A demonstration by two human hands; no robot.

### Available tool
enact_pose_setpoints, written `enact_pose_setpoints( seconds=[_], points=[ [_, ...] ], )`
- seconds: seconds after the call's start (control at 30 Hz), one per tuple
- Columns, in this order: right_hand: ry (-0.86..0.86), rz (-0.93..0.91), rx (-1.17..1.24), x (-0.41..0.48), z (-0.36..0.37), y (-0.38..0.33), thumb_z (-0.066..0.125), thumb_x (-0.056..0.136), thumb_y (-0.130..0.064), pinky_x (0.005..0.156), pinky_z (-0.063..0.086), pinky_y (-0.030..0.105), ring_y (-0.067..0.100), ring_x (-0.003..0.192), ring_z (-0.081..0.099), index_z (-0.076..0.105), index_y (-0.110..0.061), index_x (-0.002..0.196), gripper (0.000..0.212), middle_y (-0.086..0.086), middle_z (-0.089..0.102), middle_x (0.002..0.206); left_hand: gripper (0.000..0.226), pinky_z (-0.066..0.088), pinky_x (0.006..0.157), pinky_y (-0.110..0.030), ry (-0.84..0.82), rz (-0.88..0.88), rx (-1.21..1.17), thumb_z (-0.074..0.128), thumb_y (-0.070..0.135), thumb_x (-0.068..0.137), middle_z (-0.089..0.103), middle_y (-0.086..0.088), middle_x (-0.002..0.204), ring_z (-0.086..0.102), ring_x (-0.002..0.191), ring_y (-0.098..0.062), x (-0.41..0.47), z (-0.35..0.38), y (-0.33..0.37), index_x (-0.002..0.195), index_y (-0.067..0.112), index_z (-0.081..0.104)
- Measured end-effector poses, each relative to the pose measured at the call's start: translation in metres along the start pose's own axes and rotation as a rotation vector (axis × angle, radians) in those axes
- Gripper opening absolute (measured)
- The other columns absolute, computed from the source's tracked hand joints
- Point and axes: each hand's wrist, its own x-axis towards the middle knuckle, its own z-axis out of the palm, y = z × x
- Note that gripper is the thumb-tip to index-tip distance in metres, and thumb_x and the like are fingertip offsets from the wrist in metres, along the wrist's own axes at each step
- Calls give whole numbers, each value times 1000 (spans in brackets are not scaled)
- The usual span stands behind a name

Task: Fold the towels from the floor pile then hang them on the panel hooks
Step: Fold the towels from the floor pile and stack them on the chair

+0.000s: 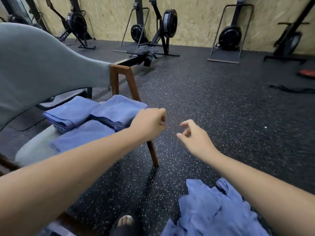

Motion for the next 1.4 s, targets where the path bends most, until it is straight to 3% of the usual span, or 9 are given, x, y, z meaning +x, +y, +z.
enact_pose_setpoints(
  seconds=[0.17, 0.47, 0.67, 0.73, 0.87, 1.0, 1.1, 1.23, 1.4],
  points=[
    [-11, 123, -32, -64, -11, 76, 72, 99, -33, 81, 49, 36, 11, 86, 62, 60, -29, 117, 22, -6, 65, 96, 11, 38, 75, -35, -210, 40, -87, 65, 28, 92, 57, 15, 77, 65, 87, -22, -30, 79, 69, 92, 30, 53],
    [-87, 335, -111, -198, 48, 202, 74, 90, -22, 83, 51, 37, 18, 90, 63, 70, -18, 104, 15, -4, 69, 98, 25, 48, 69, -33, -603, -177, -283, 78, 38, 86, 77, 4, 94, 69, 93, -22, -145, 223, 138, 103, 26, 64],
    [-74, 289, -213, -279, 79, 255, 52, 94, -48, 79, 54, 45, 23, 95, 66, 61, -26, 98, 23, -5, 65, 98, 31, 53, 83, -32, -750, -189, -374, 83, 38, 81, 78, 4, 95, 71, 96, -18, -210, 273, 181, 107, 25, 70],
    [-83, 250, -252, -305, 91, 258, 53, 96, -52, 82, 54, 45, 23, 99, 63, 61, -26, 102, 28, -4, 65, 100, 38, 51, 94, -34, -744, -135, -346, 85, 47, 77, 76, 5, 99, 70, 98, -18, -232, 287, 193, 105, 26, 70],
    [-245, 187, -437, -338, 113, 259, 64, 85, -61, 88, 50, 43, 24, 105, 54, 60, -26, 111, 44, -2, 58, 108, 46, 42, 92, -41, -728, -9, -80, 76, 51, 83, 63, -1, 120, 61, 116, -28, -262, 303, 201, 118, 27, 58],
    [-187, 222, -487, -346, 121, 263, 80, 82, -37, 77, 49, 44, 30, 93, 61, 60, -26, 94, 25, -1, 54, 95, 21, 39, 89, -40, -680, -21, -77, 52, 25, 99, 71, -2, 116, 64, 113, -31, -269, 305, 198, 117, 24, 64],
    [-118, 269, -390, -330, 113, 255, 66, 95, -28, 83, 45, 45, 30, 97, 60, 58, -24, 95, 8, -1, 58, 95, 18, 44, 86, -39, -605, -69, -230, 57, 20, 94, 76, 0, 104, 68, 104, -29, -259, 291, 197, 110, 24, 65],
    [-19, 429, -77, -290, 66, 228, 57, 102, -25, 78, 49, 44, 29, 83, 61, 49, -25, 92, 12, -4, 63, 79, 5, 53, 79, -36, -518, -181, -469, 69, 23, 95, 76, 4, 90, 70, 89, -23, -213, 247, 193, 99, 23, 67],
    [46, 394, 110, -242, -18, 175, 60, 102, -15, 61, 34, 31, 2, 55, 41, 55, -20, 92, 12, -15, 50, 56, 7, 55, 69, -29, -389, -177, -580, 72, 29, 96, 74, 7, 76, 65, 67, -6, -151, 164, 198, 91, 26, 68]
  ],
)
